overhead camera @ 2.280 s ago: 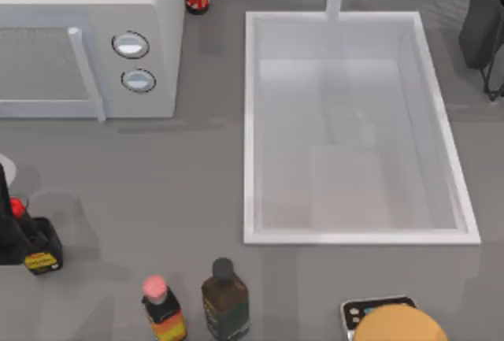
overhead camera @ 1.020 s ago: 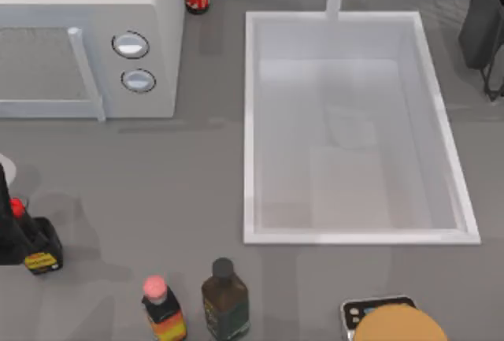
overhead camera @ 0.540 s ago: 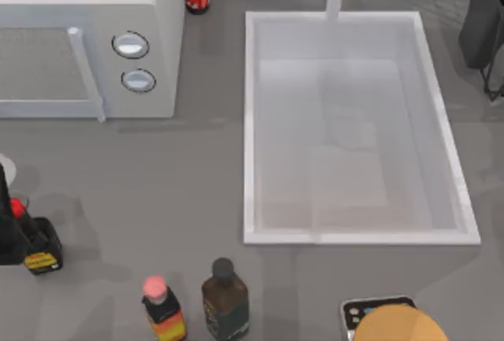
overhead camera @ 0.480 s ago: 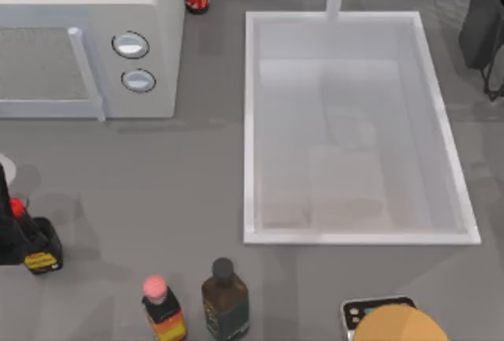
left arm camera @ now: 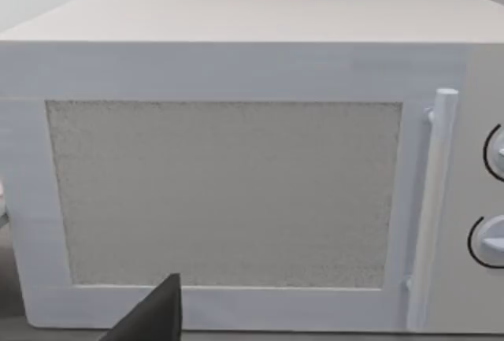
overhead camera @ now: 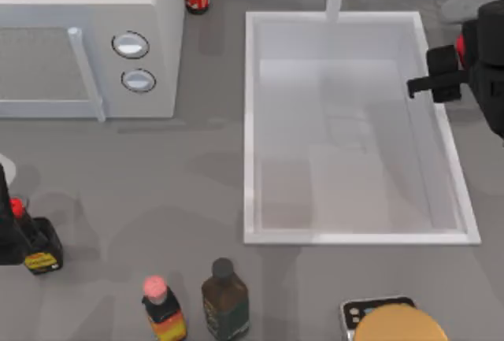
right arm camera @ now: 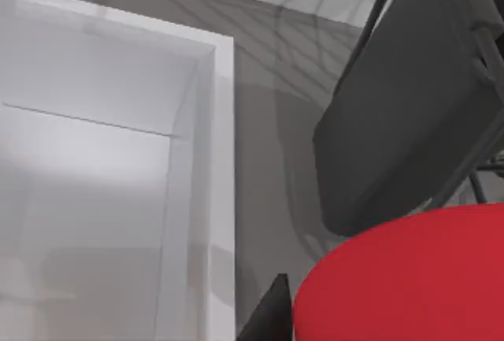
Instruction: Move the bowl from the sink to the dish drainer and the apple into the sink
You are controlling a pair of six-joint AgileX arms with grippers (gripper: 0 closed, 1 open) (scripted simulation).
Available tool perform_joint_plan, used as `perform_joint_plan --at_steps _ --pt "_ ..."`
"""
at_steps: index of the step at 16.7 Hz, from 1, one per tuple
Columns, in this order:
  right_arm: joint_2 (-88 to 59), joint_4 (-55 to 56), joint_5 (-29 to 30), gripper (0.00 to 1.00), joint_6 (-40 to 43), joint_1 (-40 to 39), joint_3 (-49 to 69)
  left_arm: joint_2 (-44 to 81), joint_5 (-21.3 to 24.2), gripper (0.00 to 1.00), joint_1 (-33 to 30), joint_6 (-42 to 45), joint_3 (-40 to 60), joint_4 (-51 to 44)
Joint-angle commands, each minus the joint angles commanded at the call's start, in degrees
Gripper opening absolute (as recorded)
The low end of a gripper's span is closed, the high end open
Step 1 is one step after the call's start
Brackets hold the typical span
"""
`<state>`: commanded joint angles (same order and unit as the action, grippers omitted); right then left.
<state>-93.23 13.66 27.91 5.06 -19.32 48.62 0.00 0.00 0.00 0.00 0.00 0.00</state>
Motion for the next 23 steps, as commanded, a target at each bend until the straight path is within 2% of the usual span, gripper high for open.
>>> perform_joint_plan --at_steps 4,8,11,18,23 --pt "0.0 20.3 5.9 0.00 -3.2 -9.6 -3.9 0.0 0.0 1.00 0.0 0.0 0.0 0.0" --pt "0.6 33.2 9.9 0.00 -5.5 -16.2 -6.8 0.0 0.0 1.00 0.0 0.0 0.0 0.0" --pt "1.5 36.8 10.9 0.00 -6.2 -17.9 -8.0 0.0 0.0 1.00 0.0 0.0 0.0 0.0" --pt "0.5 37.5 10.9 0.00 -6.2 -17.8 -8.0 0.0 0.0 1.00 0.0 0.0 0.0 0.0" --pt "-11.1 49.5 11.6 0.00 -6.1 -18.0 -9.7 0.0 0.0 1.00 0.0 0.0 0.0 0.0"
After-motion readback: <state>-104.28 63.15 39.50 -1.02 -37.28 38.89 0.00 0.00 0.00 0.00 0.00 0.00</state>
